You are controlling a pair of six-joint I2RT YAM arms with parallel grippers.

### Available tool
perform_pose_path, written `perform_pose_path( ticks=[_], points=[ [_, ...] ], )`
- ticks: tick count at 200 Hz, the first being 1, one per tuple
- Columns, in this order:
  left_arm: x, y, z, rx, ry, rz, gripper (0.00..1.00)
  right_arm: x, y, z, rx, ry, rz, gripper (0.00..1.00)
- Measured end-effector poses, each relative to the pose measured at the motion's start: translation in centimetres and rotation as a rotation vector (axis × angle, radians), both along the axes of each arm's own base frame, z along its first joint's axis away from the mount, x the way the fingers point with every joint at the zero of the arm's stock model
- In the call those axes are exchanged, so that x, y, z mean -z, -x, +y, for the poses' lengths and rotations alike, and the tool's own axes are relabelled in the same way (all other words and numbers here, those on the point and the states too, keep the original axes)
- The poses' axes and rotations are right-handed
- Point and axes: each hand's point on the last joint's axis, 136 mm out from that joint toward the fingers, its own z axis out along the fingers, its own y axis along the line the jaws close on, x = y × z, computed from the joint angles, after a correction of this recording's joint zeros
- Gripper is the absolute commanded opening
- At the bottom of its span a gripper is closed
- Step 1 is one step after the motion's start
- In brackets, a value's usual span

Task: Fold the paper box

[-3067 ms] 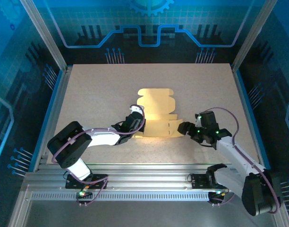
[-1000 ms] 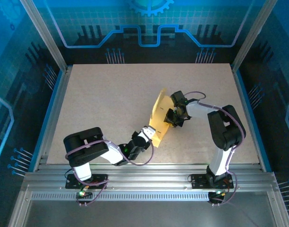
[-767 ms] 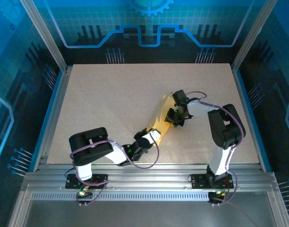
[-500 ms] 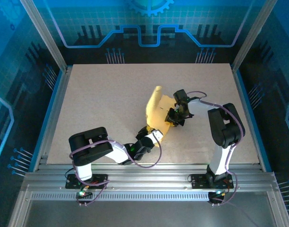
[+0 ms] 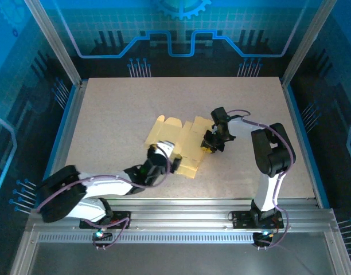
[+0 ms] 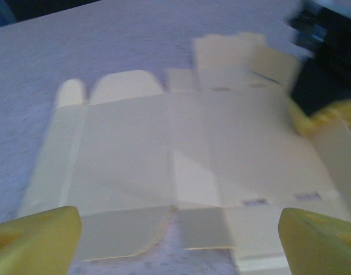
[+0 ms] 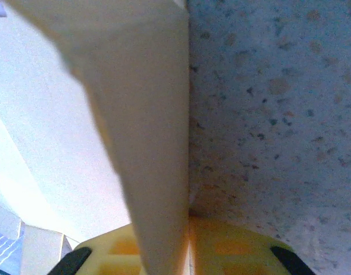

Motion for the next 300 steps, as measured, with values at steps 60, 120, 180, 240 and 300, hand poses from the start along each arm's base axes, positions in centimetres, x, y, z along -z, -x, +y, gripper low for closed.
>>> perform_pose_path(
  ticks=[60,120,180,240,300],
  points=[
    [0.7,-0.5,8.3,-0.322,0.200,0.192,0.94,-0.1,0.0,-0.2,-0.016,0.013,0.005,0.00],
    [4.1,1.1,9.8,-0.463,0.472,0.401,0.98,-0.6,-1.5,0.0,-0.025,-0.017,-0.088,0.00],
    [4.3,1.2,6.8,-0.529,0.778,0.575,0.90,-1.4,-3.2,0.1,-0.015,-0.070,-0.149,0.00],
    [2.7,-2.5,8.6,-0.575,0.887,0.543,0.97,-4.6,-4.1,1.3,-0.041,-0.245,-0.244,0.00],
    [-0.1,-4.9,10.6,-0.538,1.022,0.477,0.99,-14.0,-5.1,2.2,-0.136,-0.433,-0.576,0.00]
  ],
)
